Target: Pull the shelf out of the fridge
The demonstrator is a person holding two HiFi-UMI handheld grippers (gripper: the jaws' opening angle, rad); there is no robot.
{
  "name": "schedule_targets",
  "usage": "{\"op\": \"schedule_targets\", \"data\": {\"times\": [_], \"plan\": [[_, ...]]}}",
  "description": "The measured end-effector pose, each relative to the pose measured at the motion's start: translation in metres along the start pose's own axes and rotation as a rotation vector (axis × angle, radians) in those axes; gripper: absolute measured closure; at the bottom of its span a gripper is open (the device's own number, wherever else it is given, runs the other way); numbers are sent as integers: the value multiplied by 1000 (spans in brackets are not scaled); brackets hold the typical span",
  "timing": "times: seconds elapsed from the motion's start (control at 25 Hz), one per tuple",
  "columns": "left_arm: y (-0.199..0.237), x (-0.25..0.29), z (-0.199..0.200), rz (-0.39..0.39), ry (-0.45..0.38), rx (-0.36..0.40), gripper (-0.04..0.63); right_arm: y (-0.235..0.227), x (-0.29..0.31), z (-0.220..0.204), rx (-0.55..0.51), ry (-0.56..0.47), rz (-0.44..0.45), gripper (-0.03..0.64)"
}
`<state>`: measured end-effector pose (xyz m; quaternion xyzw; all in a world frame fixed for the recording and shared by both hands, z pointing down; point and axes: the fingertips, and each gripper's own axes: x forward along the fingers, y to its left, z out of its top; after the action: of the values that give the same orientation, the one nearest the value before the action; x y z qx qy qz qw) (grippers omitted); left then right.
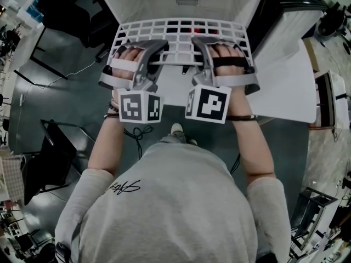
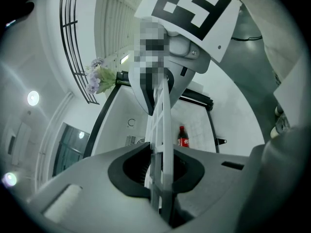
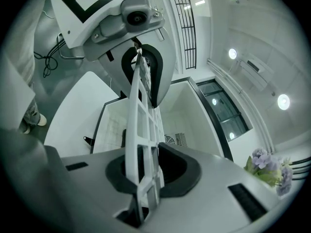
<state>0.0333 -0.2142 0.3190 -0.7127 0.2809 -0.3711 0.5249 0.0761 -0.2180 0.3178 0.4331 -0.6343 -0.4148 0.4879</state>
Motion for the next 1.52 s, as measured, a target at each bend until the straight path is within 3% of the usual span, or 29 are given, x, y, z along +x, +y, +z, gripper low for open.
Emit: {"op": "schedule_targets", "data": {"times": [1.52], "plan": [[-52,-11,14,-55,-2,-22,548,52,-20,-10,30,5,55,568]]}}
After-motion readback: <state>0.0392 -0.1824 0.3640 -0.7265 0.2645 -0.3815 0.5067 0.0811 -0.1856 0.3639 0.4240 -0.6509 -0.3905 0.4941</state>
